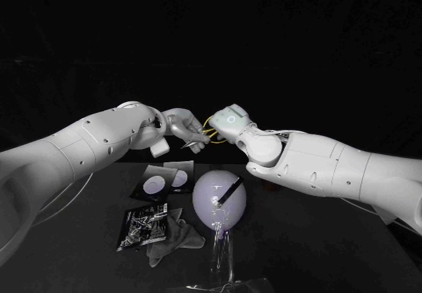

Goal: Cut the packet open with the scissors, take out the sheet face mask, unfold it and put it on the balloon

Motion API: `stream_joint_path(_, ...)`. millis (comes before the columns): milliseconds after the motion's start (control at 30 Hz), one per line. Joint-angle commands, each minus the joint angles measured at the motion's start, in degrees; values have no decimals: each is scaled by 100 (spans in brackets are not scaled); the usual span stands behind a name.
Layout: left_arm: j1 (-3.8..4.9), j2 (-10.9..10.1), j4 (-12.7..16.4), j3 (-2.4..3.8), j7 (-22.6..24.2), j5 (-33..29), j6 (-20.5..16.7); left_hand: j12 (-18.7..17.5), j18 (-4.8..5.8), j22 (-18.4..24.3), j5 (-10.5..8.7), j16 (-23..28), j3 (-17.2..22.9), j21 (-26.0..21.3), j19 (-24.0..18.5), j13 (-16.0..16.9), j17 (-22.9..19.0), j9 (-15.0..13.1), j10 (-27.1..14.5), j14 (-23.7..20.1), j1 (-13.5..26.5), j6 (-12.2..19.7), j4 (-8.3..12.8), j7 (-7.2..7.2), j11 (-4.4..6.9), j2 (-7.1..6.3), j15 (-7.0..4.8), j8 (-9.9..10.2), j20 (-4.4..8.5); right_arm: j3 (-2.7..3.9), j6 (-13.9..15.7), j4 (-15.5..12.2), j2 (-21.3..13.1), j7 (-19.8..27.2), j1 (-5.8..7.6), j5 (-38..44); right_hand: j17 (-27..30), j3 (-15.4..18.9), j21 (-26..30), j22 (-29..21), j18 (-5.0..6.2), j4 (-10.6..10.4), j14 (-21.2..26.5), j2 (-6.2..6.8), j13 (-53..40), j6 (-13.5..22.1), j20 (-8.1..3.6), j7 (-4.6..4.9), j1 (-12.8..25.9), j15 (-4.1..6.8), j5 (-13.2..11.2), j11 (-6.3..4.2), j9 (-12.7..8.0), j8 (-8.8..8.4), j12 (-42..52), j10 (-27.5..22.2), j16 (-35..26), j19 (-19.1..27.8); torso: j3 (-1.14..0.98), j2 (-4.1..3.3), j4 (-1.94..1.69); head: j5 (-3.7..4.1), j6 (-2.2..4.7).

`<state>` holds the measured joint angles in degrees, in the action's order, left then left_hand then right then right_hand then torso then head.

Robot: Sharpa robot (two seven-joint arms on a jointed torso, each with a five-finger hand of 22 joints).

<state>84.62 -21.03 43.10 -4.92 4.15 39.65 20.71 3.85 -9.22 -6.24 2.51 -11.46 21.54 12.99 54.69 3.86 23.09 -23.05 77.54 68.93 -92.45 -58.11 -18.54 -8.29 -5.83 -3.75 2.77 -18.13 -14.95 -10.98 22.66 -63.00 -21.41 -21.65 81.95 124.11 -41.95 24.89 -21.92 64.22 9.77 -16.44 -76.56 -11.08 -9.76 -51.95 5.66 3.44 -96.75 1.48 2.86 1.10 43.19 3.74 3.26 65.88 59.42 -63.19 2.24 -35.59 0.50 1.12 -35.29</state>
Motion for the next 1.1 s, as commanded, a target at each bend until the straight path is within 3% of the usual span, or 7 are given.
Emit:
stream_joint_path(33,-11,19,12,-5,-204,-193,383,1,-112,-9,23,37,429,19,7,5,9,-2,202,53,75,27,421,4,141,7,-3,-17,29,21,478,-84,-22,383,27,-354,498,50,175,-119,36,-18,498,98,132,-17,30,-36,70,25,1,-49,-92,-5,26,-44,-492,77,2,3,5,11,-6)
stream_joint_path(233,-11,12,-2,-7,-325,-314,544,0,-111,-13,22,37,473,27,5,5,28,-34,215,60,152,55,423,4,140,42,-4,-23,26,21,506,-157,-122,688,28,-727,543,-50,328,-249,52,-15,494,196,296,5,63,-61,116,38,2,-53,-218,-8,26,-137,-609,31,3,-2,-1,21,-12)
stream_joint_path(400,-11,5,-20,-10,-442,-403,656,1,-111,-15,22,36,496,31,4,5,42,-54,225,66,198,76,426,2,139,71,-5,-25,25,22,426,-233,-221,1020,30,-1097,-939,-209,223,-204,70,-16,-310,284,459,-50,-2,-81,108,41,2,-36,-371,5,36,-91,570,-316,3,-2,1,29,-18)
stream_joint_path(500,-11,-2,-28,-12,-519,-446,706,4,-114,-17,22,32,510,36,8,7,52,-67,239,75,219,89,437,3,142,86,-9,-26,27,22,322,-288,-281,1204,32,-1261,-1356,-263,-293,27,2,-12,-488,308,520,-74,-42,-67,96,34,-1,-28,-427,6,35,-92,894,-573,2,-2,-1,26,-25)
stream_joint_path(633,-11,-8,-33,-14,-608,-470,749,6,-115,-18,22,30,517,40,11,7,57,-75,246,79,231,94,445,3,143,94,-12,-28,28,23,159,-361,-334,1365,34,-1427,-2542,-390,-2004,795,-231,-13,-924,417,610,-89,-155,-98,156,53,-1,-33,-572,0,34,-106,1773,-1269,0,-1,3,23,-29)
stream_joint_path(800,-11,-9,-44,-18,-735,-493,776,7,-116,-21,22,28,527,45,16,8,64,-87,254,84,246,98,455,5,145,105,-14,-33,30,25,-98,-486,-389,1525,38,-1633,-3028,-521,-2762,1152,-336,-9,-1069,527,613,-63,-202,-146,209,60,0,-28,-676,5,35,-150,2103,-1536,-1,-3,2,20,-41)
stream_joint_path(1100,-11,-3,-64,-44,-939,-537,873,9,-119,-26,22,25,546,56,25,9,77,-111,269,93,265,105,489,9,150,115,-20,-42,35,33,-266,-629,-430,1518,43,-1740,-3140,-655,-3103,1343,-376,-9,-1091,601,618,-54,-247,-136,214,114,1,-44,-777,2,25,-233,2189,-1649,1,-5,-1,25,-52)
